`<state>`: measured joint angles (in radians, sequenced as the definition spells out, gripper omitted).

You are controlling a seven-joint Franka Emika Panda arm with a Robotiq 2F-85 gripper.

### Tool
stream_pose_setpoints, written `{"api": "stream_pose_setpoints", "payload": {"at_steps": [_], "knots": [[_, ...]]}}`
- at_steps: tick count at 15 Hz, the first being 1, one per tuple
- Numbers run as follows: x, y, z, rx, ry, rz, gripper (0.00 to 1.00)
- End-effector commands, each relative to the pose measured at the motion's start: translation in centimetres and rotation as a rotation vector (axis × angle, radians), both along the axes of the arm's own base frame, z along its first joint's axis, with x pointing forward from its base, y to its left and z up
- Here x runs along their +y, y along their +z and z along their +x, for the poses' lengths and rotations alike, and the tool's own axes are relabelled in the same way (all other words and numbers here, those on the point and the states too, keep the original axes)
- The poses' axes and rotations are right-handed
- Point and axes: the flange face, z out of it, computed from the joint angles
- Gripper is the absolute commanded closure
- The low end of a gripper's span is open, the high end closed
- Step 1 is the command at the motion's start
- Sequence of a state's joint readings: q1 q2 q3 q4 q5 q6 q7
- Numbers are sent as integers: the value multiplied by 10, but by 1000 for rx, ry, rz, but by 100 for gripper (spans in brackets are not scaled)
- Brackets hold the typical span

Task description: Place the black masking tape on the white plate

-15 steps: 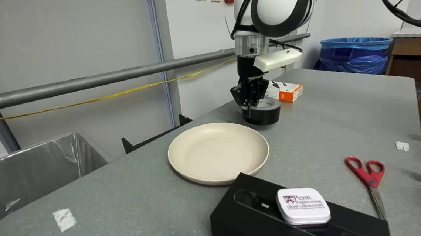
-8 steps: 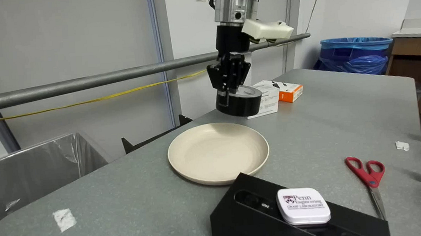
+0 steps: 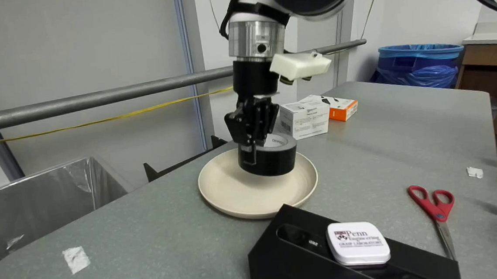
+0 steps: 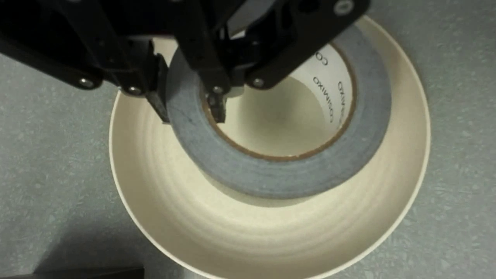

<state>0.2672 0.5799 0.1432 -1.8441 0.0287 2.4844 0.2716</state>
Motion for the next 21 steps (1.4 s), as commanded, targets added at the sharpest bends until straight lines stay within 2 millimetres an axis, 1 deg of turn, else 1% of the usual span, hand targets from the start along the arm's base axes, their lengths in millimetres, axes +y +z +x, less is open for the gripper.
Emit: {"api": "stream_pose_setpoints", "payload": {"at_steps": [1, 4, 5, 6, 8, 9, 11, 12, 13, 17, 18, 19, 21], "knots": [[13, -32, 15, -17, 32, -60, 94], [18, -51, 16, -24, 57, -96, 94], [20, -53, 14, -22, 64, -103, 49], [22, -52, 11, -26, 75, -112, 49], [26, -44, 5, -41, 94, -119, 34], [29, -39, 2, -51, 90, -117, 26], [33, -28, -2, -63, 87, -106, 12], [34, -22, -5, -67, 82, -101, 4], [33, -15, -8, -76, 72, -105, 1], [22, 14, -13, -88, 16, -96, 0], [31, -3, -2, -73, 48, -82, 0], [30, 2, -3, -77, 45, -81, 0], [30, 0, -3, -74, 46, -82, 0]]}}
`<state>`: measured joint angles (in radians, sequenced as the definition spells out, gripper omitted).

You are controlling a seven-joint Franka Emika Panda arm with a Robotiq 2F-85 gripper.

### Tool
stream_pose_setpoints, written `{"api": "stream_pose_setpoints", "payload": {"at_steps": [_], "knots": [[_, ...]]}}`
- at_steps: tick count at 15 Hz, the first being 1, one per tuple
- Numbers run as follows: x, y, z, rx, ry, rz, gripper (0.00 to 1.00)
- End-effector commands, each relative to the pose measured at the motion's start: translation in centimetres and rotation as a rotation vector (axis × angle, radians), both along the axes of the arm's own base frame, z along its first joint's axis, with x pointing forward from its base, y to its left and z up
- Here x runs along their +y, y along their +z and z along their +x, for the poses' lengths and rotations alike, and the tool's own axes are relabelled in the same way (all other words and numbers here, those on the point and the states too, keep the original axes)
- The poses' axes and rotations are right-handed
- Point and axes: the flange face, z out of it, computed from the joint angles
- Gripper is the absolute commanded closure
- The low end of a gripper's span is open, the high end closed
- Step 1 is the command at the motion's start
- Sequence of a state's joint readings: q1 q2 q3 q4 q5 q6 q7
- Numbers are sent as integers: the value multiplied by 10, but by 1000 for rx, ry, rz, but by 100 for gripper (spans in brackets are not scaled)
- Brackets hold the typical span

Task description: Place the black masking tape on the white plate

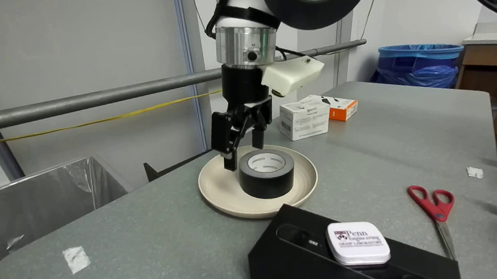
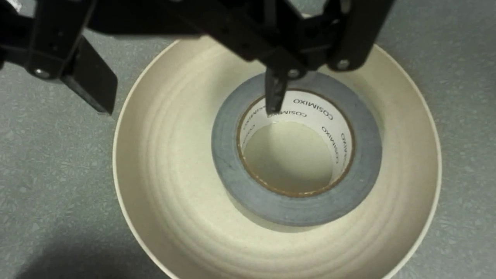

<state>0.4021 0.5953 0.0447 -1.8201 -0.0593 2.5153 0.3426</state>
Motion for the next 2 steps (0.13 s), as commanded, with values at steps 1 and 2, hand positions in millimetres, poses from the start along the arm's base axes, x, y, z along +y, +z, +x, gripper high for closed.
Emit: {"api": "stream_pose_setpoints", "payload": {"at_steps": [1, 2], "knots": [[1, -2, 0, 4, 1, -1, 0], [0, -4, -1, 7, 1, -2, 0]]}}
